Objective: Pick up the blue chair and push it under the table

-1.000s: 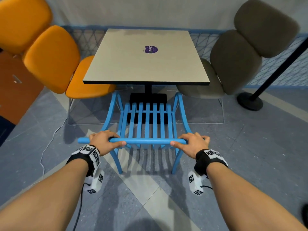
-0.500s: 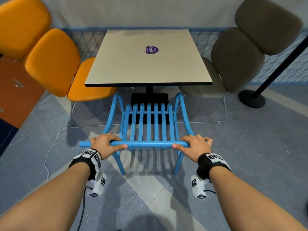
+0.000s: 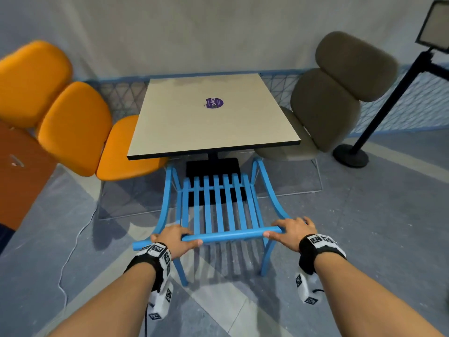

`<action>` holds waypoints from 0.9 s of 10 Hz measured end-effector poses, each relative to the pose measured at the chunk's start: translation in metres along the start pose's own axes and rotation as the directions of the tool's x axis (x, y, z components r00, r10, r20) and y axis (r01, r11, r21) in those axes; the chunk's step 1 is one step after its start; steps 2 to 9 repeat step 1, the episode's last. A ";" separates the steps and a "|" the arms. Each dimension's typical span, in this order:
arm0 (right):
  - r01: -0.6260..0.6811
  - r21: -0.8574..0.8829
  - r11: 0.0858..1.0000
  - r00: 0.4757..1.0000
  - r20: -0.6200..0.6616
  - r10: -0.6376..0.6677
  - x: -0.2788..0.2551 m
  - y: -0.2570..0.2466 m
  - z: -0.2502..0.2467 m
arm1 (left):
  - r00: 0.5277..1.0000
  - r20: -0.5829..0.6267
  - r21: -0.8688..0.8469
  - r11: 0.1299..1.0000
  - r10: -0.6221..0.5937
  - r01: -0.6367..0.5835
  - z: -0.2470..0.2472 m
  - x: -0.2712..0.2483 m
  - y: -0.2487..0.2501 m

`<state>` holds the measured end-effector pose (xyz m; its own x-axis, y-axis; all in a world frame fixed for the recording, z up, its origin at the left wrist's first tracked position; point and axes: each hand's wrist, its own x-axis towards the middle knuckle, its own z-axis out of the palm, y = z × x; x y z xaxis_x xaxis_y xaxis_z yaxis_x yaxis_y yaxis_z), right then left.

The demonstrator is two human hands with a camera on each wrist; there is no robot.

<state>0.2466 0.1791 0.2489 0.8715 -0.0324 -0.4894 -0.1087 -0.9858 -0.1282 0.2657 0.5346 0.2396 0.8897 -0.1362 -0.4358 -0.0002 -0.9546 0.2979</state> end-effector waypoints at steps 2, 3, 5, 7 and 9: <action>0.002 0.130 0.992 1.000 0.009 -0.003 0.002 -0.010 -0.016 | 1.000 -0.022 -0.118 0.993 0.011 -0.014 -0.022 0.003 0.008; 0.002 0.130 0.992 1.000 0.009 -0.003 0.002 -0.010 -0.016 | 1.000 -0.022 -0.118 0.993 0.011 -0.014 -0.022 0.003 0.008; 0.002 0.130 0.992 1.000 0.009 -0.003 0.002 -0.010 -0.016 | 1.000 -0.022 -0.118 0.993 0.011 -0.014 -0.022 0.003 0.008; 0.002 0.130 0.992 1.000 0.009 -0.003 0.002 -0.010 -0.016 | 1.000 -0.022 -0.118 0.993 0.011 -0.014 -0.022 0.003 0.008; 0.002 0.130 0.992 1.000 0.009 -0.003 0.002 -0.010 -0.016 | 1.000 -0.022 -0.118 0.993 0.011 -0.014 -0.022 0.003 0.008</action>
